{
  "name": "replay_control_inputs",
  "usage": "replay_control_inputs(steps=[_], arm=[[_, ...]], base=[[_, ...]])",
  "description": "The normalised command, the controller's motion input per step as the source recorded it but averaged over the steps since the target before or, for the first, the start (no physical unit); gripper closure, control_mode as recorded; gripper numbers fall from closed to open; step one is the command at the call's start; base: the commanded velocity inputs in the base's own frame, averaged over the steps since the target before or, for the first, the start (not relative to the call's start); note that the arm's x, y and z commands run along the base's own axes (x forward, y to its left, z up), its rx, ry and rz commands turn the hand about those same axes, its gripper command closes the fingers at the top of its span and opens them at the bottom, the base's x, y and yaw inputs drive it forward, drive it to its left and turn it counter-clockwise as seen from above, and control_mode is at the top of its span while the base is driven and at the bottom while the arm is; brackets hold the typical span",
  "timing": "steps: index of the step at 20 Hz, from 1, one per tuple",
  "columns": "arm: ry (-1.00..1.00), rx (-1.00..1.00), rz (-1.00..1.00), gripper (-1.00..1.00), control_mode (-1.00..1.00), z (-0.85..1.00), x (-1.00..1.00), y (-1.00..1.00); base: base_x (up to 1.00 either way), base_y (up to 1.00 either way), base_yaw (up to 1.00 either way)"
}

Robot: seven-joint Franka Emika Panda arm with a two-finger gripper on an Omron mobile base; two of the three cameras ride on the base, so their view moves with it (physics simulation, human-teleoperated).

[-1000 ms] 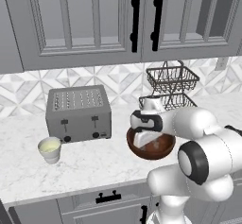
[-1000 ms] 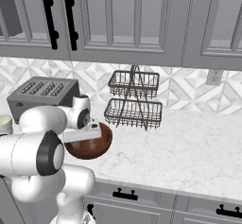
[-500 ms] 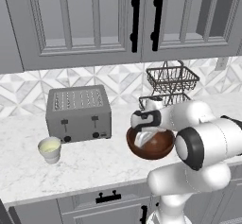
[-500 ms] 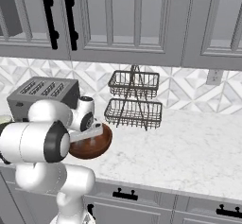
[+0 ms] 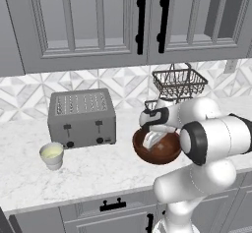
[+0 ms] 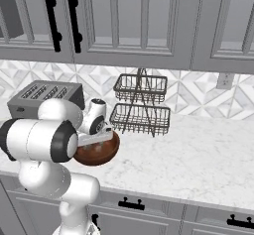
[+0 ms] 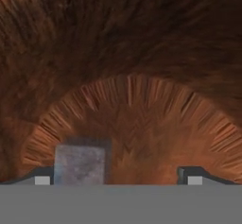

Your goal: Grab a lemon wedge from the fridge and one ice cube from the ice bowl, and put them in the glass of lemonade.

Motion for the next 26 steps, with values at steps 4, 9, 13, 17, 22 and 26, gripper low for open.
replay_control_inputs(steps=[4,9,13,17,22,26], arm=[[-0.03,0.0,0.0,-1.0,-1.0,0.0,-0.1,0.06],[0.0,0.0,-0.01,-1.0,-1.0,0.0,0.0,0.16],[0.0,0.0,0.0,-1.0,-1.0,-0.13,0.14,0.13],[0.0,0.02,0.0,-1.0,-1.0,-0.19,0.01,0.0],[0.0,0.02,0.0,-1.0,-1.0,-0.11,-0.08,0.0],[0.0,0.02,0.0,-1.0,-1.0,-0.03,-0.28,0.0]], base=[[0.0,0.0,0.0],[0.0,0.0,0.0],[0.0,0.0,0.0],[0.0,0.0,0.0],[0.0,0.0,0.0],[0.0,0.0,0.0]])
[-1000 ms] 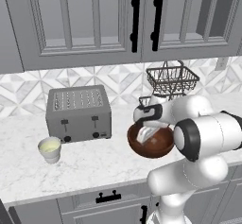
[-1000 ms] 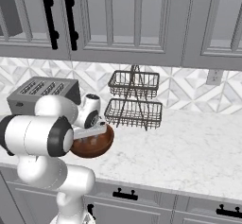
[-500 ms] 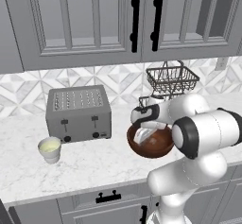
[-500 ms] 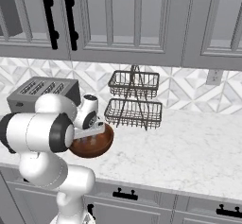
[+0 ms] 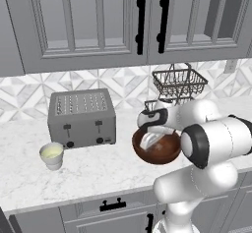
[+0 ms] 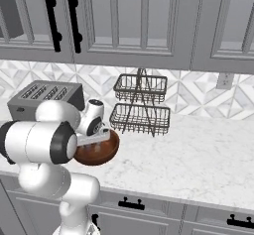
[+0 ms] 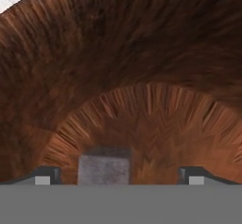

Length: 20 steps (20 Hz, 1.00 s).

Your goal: Grab a lemon wedge from the fridge and one ice cube from the ice bowl, and put them in the glass of lemonade.

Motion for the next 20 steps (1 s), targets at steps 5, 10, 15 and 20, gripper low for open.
replay_control_inputs(steps=[5,10,15,20], arm=[[0.0,0.0,0.0,-1.0,-1.0,-0.18,-0.03,0.0],[0.01,0.0,0.0,-1.0,-1.0,-0.18,0.0,0.0],[0.03,0.0,0.0,1.0,-1.0,-0.12,0.0,0.02],[0.02,0.0,0.0,1.0,-1.0,-0.03,-0.05,0.0]], base=[[0.0,0.0,0.0],[0.0,0.0,0.0],[0.0,0.0,0.0],[0.0,0.0,0.0]])
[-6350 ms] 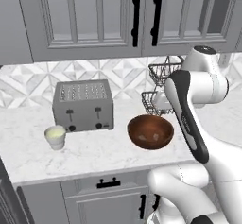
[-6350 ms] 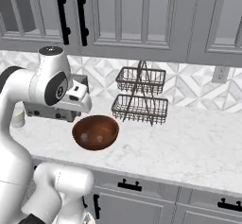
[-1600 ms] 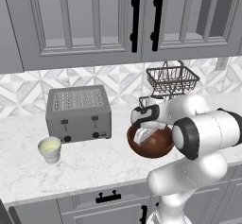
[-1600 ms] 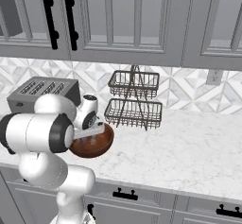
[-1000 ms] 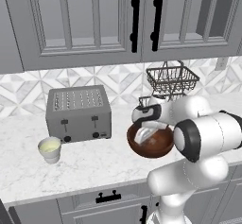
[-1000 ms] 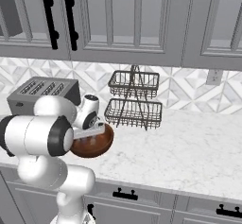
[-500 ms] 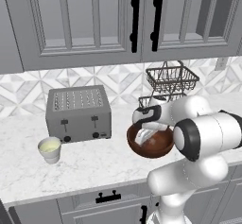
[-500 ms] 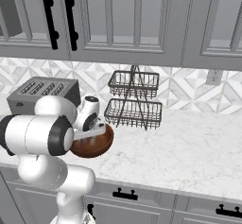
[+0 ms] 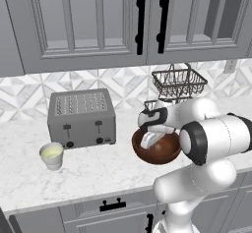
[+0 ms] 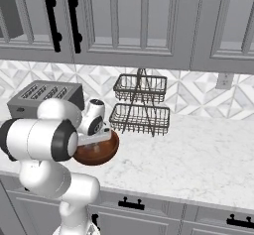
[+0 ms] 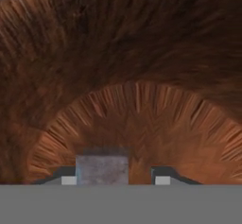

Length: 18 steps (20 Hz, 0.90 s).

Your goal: Grab a lemon wedge from the fridge and one ice cube from the ice bowl, and put them in the glass of lemonade.

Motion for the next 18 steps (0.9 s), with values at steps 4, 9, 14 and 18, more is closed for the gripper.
replay_control_inputs(steps=[4,9,14,18], arm=[[-0.02,0.0,0.0,1.0,-1.0,0.0,-0.15,0.0],[-0.01,0.0,0.0,1.0,-1.0,0.02,-0.13,0.0],[-0.05,0.0,0.0,1.0,-1.0,0.8,-0.31,0.0],[-0.1,0.01,0.0,1.0,-1.0,1.0,-0.37,0.13]], base=[[0.0,0.0,0.0],[0.0,0.0,0.0],[0.0,0.0,0.0],[0.0,0.0,0.0]])
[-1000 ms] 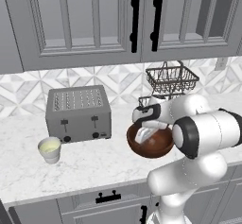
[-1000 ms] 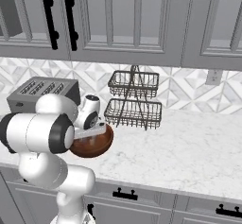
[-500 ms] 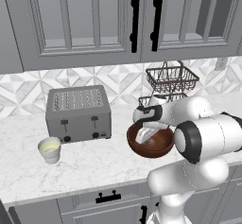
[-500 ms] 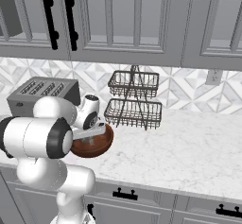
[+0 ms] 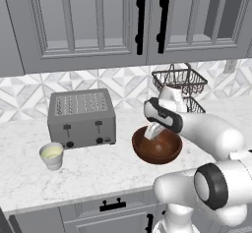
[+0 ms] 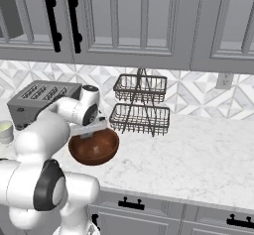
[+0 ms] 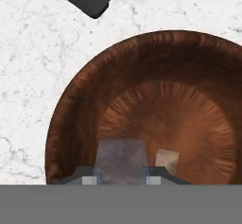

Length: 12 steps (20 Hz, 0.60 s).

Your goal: Grab a lemon wedge from the fridge and one ice cube from the ice bowl, and put them in the glass of lemonade.

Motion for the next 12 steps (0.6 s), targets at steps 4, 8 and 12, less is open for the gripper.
replay_control_inputs(steps=[4,8,12], arm=[[0.01,0.01,0.07,1.0,-1.0,0.77,-0.52,0.82],[0.08,0.0,0.21,1.0,-1.0,0.43,-0.3,1.0],[0.03,0.0,0.19,1.0,-1.0,0.36,-0.24,1.0]], base=[[0.0,0.0,0.0],[0.0,0.0,0.0],[0.0,0.0,0.0]])
